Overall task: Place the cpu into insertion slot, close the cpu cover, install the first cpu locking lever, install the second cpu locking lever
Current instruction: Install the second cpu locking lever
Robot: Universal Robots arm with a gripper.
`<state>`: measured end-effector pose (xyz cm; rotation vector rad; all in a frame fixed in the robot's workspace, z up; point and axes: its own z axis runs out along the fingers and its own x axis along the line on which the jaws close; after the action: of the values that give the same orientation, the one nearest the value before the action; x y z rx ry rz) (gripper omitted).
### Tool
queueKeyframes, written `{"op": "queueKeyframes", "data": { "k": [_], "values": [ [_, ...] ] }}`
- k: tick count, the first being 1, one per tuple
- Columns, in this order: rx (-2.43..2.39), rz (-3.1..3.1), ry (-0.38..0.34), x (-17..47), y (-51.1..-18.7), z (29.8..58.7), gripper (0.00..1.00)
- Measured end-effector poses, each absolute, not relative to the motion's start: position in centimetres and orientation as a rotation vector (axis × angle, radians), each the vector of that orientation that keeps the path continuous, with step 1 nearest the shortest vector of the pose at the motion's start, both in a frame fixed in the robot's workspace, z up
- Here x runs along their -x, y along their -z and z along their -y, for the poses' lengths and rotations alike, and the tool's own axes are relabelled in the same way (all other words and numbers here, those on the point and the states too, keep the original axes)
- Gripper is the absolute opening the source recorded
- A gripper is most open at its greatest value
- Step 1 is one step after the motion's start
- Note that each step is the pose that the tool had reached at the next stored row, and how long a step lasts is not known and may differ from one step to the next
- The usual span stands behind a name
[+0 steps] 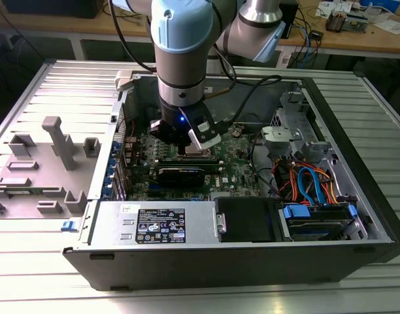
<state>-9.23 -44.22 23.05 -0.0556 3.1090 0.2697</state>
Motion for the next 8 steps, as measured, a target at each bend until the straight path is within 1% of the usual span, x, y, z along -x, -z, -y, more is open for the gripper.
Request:
{"op": "queueKeyframes", "data": {
  "k": [8],
  "values": [
    [0.055,-3.112,-0.280,9.23,-22.94,44.23,0.11]
  ]
}}
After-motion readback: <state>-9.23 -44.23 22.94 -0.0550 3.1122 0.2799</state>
